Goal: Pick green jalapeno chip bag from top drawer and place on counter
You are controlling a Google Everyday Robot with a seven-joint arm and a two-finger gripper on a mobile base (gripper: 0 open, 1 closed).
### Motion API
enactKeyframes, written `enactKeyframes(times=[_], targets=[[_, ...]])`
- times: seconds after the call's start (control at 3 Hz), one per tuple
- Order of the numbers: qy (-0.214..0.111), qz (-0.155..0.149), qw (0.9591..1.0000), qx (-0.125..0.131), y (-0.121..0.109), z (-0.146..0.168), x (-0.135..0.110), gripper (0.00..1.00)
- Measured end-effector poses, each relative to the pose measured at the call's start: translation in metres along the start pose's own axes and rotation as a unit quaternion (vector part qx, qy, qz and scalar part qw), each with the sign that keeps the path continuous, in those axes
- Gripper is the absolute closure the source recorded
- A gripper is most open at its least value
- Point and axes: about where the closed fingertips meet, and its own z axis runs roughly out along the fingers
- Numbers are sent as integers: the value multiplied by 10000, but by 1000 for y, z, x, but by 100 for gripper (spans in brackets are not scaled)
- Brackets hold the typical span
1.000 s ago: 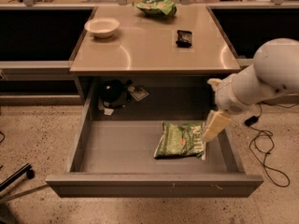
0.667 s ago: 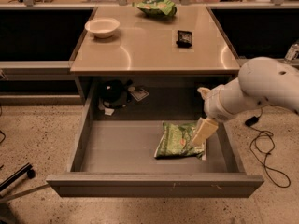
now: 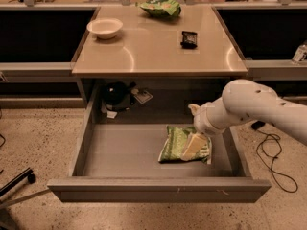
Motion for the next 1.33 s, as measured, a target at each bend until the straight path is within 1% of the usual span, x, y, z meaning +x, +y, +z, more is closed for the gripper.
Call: enactKeyframes(times=[0.67,1.0,1.33], targets=[[-44,-14,9995,-296,10,53,-3,0],[13,40,9989,-466,20,68,3,0],[13,40,9989,-466,20,68,3,19]])
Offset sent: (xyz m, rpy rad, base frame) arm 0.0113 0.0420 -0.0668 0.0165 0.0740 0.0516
